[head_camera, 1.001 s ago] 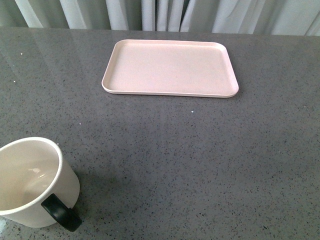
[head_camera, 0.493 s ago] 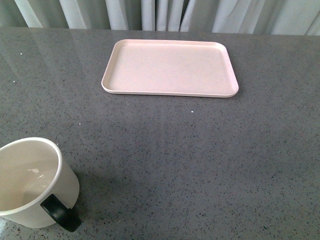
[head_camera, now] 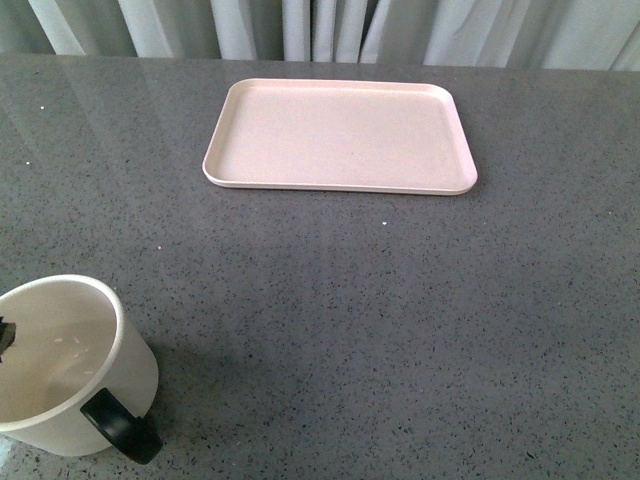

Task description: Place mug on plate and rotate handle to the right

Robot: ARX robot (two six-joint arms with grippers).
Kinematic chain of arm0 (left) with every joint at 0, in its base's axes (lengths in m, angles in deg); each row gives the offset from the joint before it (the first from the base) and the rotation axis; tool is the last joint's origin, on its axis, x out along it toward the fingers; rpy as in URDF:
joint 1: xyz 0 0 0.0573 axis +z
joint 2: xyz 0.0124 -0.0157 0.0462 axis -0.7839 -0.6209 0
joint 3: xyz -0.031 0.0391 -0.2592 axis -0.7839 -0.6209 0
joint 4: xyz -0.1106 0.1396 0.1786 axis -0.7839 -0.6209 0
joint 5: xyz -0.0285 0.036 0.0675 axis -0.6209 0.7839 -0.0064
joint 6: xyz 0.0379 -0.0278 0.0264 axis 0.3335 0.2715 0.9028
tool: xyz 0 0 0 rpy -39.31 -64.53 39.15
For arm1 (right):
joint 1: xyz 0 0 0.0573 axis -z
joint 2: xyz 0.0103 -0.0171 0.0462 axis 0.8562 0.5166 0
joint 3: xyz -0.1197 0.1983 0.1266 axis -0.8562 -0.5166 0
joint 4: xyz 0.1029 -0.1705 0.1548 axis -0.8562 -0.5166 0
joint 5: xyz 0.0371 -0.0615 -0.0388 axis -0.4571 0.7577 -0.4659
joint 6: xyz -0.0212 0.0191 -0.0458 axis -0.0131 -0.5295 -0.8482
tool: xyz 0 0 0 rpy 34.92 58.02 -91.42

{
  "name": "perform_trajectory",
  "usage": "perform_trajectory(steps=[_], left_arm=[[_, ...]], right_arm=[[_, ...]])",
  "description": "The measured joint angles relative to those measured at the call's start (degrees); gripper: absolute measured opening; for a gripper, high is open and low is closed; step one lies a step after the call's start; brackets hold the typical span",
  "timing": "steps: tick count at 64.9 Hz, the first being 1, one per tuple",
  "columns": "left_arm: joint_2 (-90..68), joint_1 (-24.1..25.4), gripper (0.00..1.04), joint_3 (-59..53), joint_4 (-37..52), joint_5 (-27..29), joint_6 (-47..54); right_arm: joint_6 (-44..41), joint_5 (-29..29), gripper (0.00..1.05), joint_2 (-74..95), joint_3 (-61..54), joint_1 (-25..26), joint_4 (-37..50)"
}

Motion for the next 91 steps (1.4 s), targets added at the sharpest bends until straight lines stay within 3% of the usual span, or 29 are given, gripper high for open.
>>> perform_trajectory(steps=[48, 86, 91], left_arm=[[-12.7, -3.4, 0.95, 3.1, 4.8, 1.8, 1.0], [-17.0, -4.7, 0.06, 4.0, 6.6, 1.6, 0.9], [-16.8, -4.7, 0.02, 4.6, 6.1, 0.9, 0.5]], right_arm=[[0.0, 0.0, 0.96, 0.0, 0.0, 0.0, 0.0], [0.0, 0.0, 0.96, 0.0, 0.0, 0.0, 0.0], [0.0, 0.0, 0.96, 0.0, 0.0, 0.0, 0.0]])
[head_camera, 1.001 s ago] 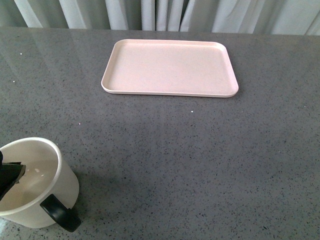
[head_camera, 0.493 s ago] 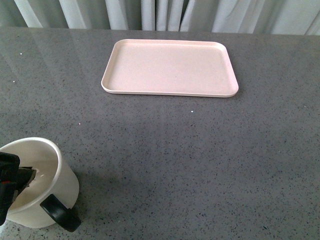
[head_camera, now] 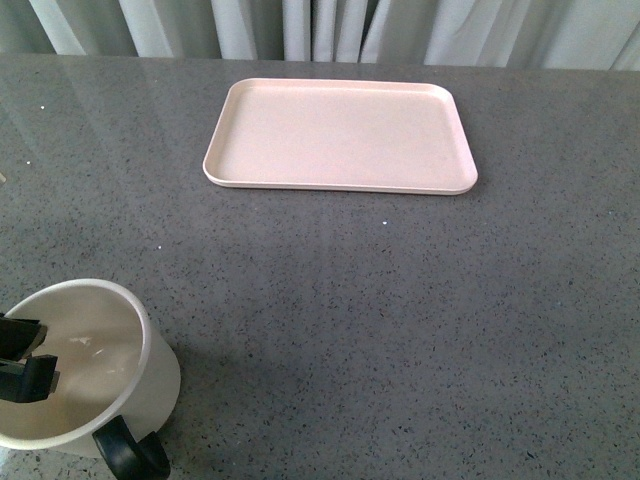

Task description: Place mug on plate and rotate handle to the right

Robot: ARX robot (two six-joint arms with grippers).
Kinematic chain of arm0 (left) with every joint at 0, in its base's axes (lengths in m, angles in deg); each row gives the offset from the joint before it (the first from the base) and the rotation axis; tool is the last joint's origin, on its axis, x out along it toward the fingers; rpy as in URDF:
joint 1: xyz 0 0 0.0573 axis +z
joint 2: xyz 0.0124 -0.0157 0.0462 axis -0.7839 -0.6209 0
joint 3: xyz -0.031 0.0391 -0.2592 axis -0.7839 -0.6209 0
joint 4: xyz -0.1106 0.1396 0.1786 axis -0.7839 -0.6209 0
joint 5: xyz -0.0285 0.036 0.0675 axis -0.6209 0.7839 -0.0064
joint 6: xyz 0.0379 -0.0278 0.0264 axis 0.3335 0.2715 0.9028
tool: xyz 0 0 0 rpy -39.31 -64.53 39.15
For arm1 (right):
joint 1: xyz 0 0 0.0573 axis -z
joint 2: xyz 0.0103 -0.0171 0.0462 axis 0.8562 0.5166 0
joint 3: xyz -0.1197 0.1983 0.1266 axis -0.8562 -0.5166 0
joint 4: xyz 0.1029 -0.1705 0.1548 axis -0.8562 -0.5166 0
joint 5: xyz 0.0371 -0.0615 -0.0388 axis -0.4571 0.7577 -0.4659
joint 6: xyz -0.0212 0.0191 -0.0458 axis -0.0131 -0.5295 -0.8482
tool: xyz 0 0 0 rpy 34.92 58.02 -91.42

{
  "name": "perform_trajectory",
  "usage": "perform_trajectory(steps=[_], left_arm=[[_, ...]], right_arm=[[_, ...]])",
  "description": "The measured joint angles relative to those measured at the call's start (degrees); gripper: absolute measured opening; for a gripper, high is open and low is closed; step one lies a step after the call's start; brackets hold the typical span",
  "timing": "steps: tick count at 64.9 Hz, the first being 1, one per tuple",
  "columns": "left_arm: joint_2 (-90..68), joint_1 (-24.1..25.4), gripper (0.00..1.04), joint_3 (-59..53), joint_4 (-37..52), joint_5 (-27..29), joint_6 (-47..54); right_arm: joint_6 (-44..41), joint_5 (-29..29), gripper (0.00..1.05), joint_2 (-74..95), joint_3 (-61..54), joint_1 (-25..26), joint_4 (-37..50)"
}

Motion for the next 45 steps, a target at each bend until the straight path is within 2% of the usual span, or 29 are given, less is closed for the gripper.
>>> perform_trajectory(steps=[12, 23, 34, 45], left_arm=[[2.3, -0.1, 0.02, 0.8, -4.5, 0.5, -0.3], [6.5, -2.5, 0.02, 3.7, -9.9, 0.7, -1.6], [2.4, -7.8, 0.02, 15.2, -12.8, -1.1, -4.3], [-9.6, -9.1, 0.02, 28.5, -13.2, -1.1, -4.3]], right_arm=[[0.0, 0.0, 0.96, 0.0, 0.0, 0.0, 0.0], [0.0, 0.0, 0.96, 0.0, 0.0, 0.0, 0.0], [0.0, 0.0, 0.96, 0.0, 0.0, 0.0, 0.0], [0.0, 0.0, 0.96, 0.0, 0.0, 0.0, 0.0]])
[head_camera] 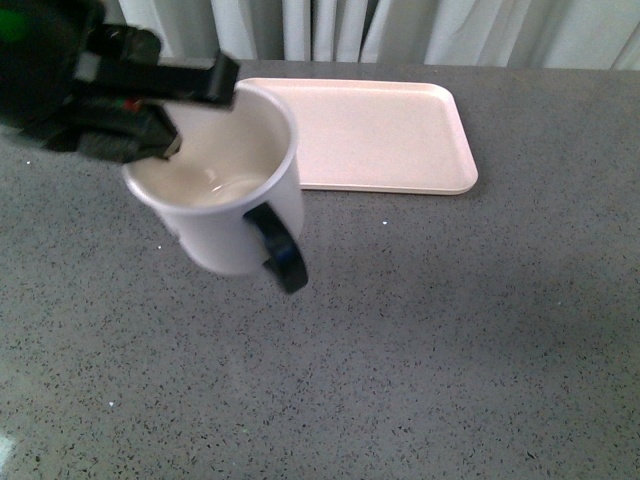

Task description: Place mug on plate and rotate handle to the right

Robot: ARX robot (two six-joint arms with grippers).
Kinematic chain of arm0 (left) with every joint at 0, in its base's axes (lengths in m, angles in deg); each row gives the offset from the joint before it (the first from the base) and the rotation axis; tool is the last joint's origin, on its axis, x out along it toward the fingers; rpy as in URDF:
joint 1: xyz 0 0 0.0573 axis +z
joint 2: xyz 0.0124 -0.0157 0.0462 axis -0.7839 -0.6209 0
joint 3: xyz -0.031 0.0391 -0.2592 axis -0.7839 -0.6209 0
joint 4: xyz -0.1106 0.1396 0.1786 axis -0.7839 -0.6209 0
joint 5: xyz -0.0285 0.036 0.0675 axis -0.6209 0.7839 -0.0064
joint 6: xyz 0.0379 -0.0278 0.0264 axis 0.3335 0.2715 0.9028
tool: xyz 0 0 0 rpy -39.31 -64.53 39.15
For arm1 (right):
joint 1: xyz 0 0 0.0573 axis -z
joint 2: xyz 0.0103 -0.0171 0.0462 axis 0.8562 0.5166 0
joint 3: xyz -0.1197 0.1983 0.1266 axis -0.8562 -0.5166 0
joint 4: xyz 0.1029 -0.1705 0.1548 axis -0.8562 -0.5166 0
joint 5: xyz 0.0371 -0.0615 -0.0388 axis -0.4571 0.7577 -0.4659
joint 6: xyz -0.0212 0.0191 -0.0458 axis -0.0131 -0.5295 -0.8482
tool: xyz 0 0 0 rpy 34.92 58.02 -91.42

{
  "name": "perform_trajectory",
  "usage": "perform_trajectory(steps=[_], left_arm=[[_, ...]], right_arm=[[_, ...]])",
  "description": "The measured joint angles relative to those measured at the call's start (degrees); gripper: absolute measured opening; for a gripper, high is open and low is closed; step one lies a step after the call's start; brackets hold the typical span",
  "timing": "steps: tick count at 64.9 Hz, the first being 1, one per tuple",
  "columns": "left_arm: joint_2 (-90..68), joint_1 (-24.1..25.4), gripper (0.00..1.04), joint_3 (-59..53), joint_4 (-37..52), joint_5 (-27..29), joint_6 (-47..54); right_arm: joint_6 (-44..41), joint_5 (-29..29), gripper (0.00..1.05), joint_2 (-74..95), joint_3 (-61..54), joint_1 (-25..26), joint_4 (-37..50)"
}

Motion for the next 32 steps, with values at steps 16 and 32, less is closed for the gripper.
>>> perform_trajectory(steps=[16, 32], left_arm=[[-16.5, -1.3, 0.02, 21.1, -5.4, -1.1, 0.2], [-30.1, -2.6, 0.02, 41.8, -12.8, -1.2, 0.4]], right_arm=[[0.0, 0.0, 0.96, 0.0, 0.0, 0.0, 0.0], [0.0, 0.0, 0.96, 0.0, 0.0, 0.0, 0.0]])
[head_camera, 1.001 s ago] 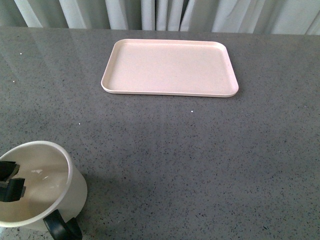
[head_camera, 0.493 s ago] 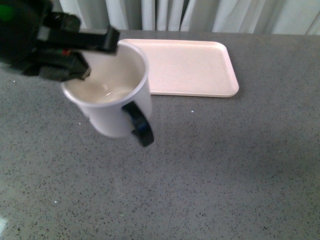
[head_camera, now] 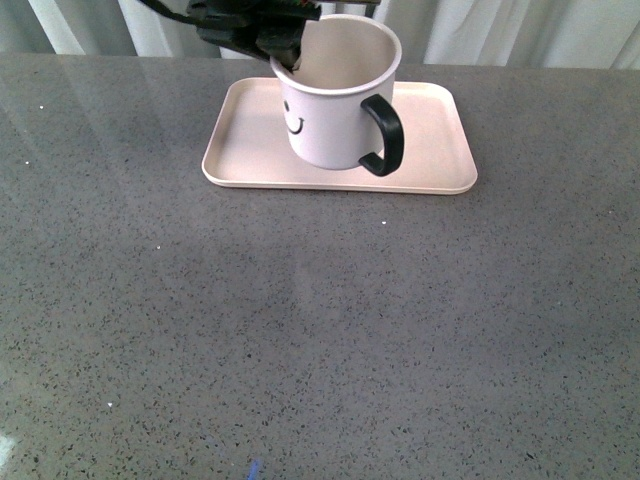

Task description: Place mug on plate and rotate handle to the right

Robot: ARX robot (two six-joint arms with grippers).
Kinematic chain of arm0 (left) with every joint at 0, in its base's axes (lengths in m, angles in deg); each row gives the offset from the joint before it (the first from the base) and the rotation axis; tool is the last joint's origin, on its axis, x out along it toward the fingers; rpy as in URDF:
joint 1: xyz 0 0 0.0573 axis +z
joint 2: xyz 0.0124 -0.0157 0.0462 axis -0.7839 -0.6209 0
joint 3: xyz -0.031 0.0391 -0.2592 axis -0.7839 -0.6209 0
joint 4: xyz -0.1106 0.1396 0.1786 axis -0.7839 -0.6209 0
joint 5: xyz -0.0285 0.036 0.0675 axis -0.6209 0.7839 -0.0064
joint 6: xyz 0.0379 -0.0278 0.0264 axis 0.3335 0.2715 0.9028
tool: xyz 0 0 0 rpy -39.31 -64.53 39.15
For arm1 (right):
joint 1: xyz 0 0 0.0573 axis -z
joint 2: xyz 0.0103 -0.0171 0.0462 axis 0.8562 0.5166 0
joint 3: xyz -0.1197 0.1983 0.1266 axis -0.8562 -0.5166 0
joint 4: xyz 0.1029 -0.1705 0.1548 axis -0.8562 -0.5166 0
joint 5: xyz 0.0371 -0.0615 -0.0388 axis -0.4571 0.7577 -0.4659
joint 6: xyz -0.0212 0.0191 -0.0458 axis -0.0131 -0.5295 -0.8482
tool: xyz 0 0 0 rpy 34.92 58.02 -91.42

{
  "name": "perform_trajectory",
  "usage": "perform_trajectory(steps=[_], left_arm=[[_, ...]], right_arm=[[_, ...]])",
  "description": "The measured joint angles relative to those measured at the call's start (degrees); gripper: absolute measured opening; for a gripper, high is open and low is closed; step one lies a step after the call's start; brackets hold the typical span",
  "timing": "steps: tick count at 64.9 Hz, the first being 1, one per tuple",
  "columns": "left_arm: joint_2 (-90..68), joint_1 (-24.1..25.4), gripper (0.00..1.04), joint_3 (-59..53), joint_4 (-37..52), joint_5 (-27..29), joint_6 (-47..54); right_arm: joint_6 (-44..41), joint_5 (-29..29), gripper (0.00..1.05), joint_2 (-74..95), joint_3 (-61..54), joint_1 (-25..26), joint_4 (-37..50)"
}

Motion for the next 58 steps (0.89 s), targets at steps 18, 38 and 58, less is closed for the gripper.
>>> perform_trajectory(steps=[18, 38, 58], left_arm=[[-8.7, -0.3, 0.02, 13.4, -5.1, -0.1, 0.0], [-16.8, -0.3, 0.02, 23.8, -11.0, -0.1, 1.2], [-24.8, 0.3, 0.02, 36.0, -17.2, -0.1, 2.1]], right_arm=[[0.0, 0.0, 0.96, 0.0, 0.0, 0.0, 0.0], [0.0, 0.0, 0.96, 0.0, 0.0, 0.0, 0.0], [0.0, 0.0, 0.96, 0.0, 0.0, 0.0, 0.0]])
